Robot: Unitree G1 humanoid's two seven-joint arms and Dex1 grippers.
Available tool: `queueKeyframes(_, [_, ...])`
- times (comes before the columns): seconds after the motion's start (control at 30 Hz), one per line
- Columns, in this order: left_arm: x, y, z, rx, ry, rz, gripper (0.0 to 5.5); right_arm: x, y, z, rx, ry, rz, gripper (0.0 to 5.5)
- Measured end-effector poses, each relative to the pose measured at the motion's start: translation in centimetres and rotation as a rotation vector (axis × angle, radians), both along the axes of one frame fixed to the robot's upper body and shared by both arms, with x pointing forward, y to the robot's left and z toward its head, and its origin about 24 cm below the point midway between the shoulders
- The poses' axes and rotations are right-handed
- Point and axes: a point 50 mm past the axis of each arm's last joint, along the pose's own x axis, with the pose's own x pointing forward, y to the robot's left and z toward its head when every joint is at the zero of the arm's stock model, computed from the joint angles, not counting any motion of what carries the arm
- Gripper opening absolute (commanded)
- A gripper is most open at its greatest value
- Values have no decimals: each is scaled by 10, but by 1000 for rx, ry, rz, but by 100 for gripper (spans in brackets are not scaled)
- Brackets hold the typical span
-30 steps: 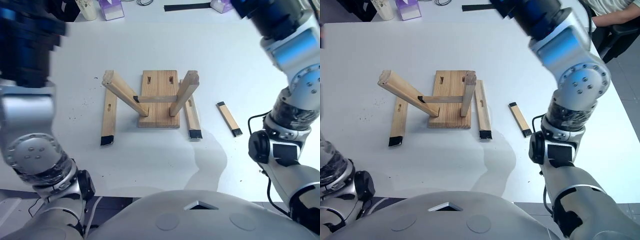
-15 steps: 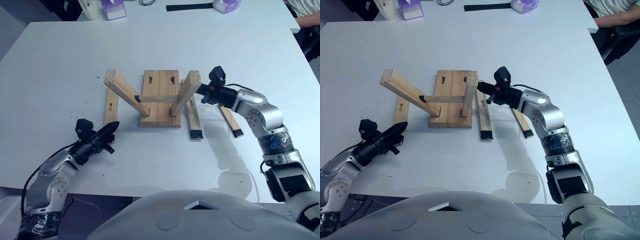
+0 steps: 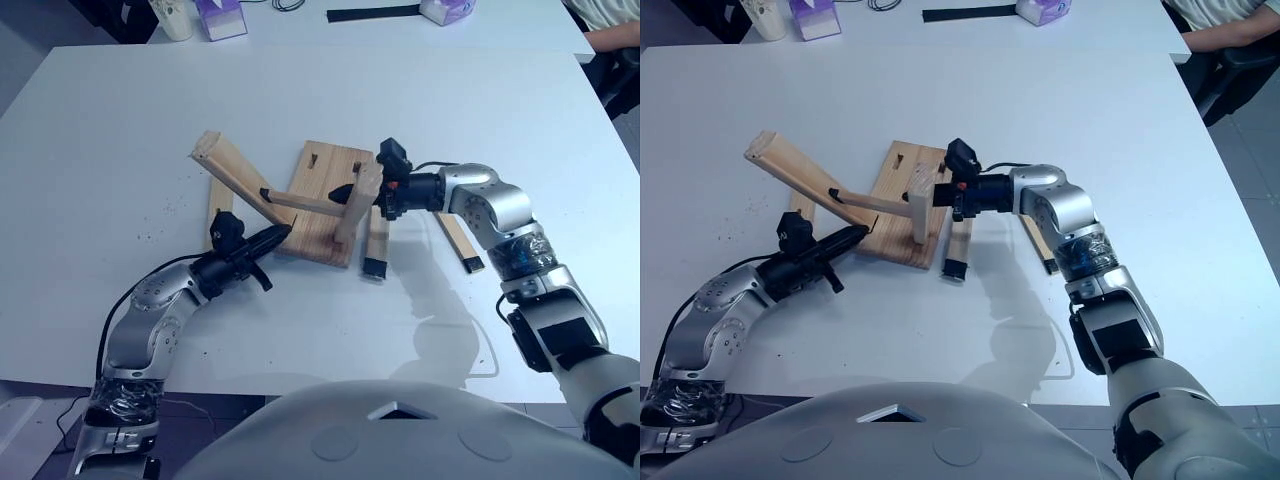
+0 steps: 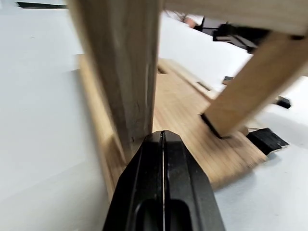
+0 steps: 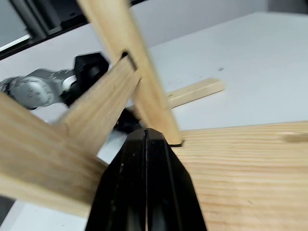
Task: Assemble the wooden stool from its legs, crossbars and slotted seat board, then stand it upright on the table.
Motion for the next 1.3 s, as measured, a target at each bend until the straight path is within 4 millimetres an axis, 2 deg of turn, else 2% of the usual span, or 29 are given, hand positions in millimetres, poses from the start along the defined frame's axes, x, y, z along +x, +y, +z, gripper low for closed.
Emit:
queueKeyframes(0.17, [3, 11, 1, 32, -24, 61, 0, -11, 15, 1, 17, 18, 57, 2])
queueKeyframes(0.3, [14, 21, 6, 67, -57, 132, 0, -20, 19, 6, 30, 33, 77, 2])
queueKeyframes(0.53, [46, 20, 11, 109, -121, 135, 0, -58, 35, 25, 84, 83, 179, 2])
queueKeyframes(0.63, [62, 16, 13, 126, -144, 123, 0, -62, 41, 36, 118, 68, 155, 2])
queueKeyframes(0.77, [70, 21, 11, 154, -165, 186, 0, -50, 25, 44, 125, 24, 16, 2])
queueKeyframes(0.87, [70, 41, 20, 158, -195, 324, 0, -38, -2, 57, 154, -31, -103, 2])
queueKeyframes(0.97, [49, 69, 39, 115, -215, 431, 0, -21, -37, 74, 153, -135, -241, 2])
queueKeyframes(1.03, [34, 76, 49, 36, -196, 466, 0, -1, -57, 68, 48, -203, -388, 2])
queueKeyframes(1.07, [26, 75, 54, -21, -176, 467, 0, 11, -71, 56, -54, -229, -493, 2])
queueKeyframes(1.13, [8, 66, 56, -82, -132, 404, 0, 22, -83, 37, -167, -231, -571, 2])
queueKeyframes(1.17, [0, 60, 56, -104, -108, 363, 0, 25, -86, 29, -206, -226, -588, 2])
queueKeyframes(1.23, [-27, 38, 53, -148, -2, 189, 0, 30, -94, -2, -356, -206, -617, 2])
queueKeyframes(1.3, [-49, 27, 45, -136, 124, 51, 0, 26, -98, -33, -512, -195, -582, 2])
